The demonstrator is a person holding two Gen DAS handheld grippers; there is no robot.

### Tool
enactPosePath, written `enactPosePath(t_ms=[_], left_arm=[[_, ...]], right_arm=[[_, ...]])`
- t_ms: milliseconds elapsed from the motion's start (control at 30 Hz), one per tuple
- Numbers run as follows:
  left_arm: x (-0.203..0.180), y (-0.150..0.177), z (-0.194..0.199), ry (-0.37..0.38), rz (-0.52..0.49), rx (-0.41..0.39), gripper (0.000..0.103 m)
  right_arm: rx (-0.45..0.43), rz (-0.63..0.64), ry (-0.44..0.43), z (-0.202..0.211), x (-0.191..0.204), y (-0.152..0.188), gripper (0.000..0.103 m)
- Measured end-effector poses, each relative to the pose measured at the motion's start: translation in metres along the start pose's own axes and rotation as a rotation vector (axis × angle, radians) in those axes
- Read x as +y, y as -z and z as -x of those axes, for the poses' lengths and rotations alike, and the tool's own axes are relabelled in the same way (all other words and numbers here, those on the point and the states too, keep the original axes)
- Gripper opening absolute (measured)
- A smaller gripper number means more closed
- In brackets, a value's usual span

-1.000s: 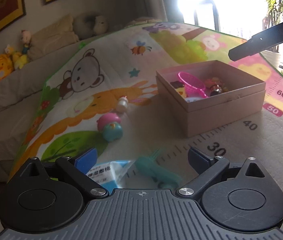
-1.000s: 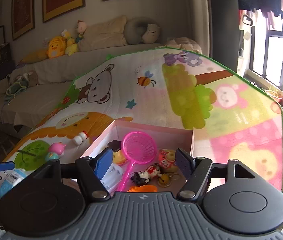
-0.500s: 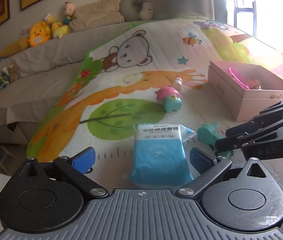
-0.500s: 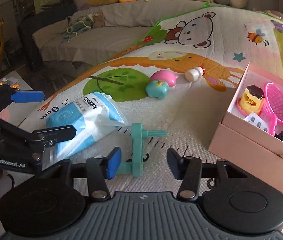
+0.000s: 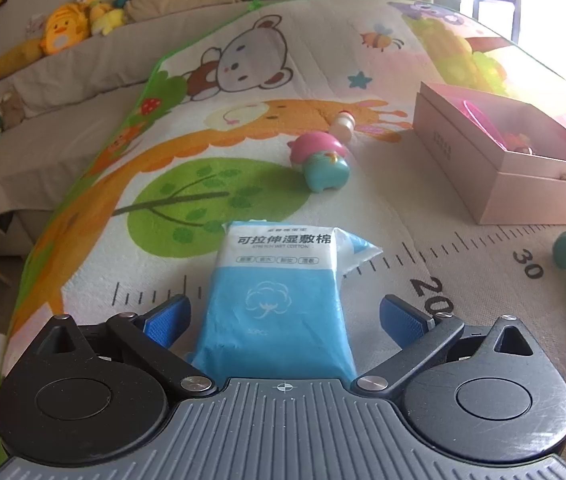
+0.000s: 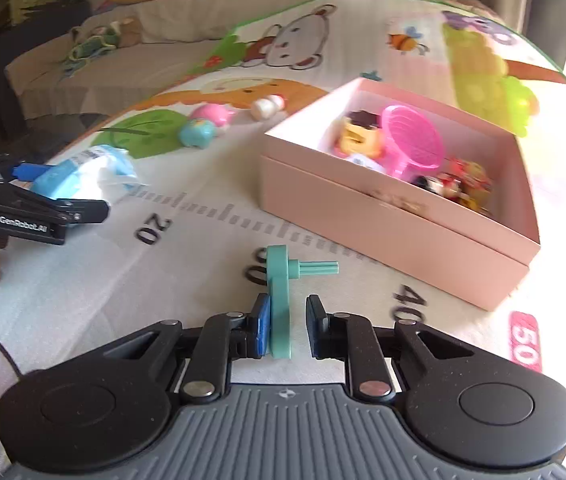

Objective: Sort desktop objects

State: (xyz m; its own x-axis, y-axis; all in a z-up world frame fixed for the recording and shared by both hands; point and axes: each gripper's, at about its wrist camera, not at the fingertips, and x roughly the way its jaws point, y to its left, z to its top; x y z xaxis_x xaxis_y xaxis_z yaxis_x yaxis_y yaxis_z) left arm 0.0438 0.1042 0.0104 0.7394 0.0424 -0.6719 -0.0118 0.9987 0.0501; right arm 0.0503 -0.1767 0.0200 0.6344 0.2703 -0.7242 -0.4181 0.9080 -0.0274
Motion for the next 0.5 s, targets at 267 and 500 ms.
enactPosePath(t_ms=[267, 500], left_arm=[[-0.041, -0.007, 0.003, -0.009, -0.123, -0.062, 0.065], [-0.071, -0.002, 0.012, 0.168, -0.152, -0.053, 0.063]], right_arm=[[-0.05, -0.157, 0.101, 0.012, -0.044, 0.026, 0.059], [-0.107, -0.095, 0.089, 0.028, -0.034, 0.013, 0.064]])
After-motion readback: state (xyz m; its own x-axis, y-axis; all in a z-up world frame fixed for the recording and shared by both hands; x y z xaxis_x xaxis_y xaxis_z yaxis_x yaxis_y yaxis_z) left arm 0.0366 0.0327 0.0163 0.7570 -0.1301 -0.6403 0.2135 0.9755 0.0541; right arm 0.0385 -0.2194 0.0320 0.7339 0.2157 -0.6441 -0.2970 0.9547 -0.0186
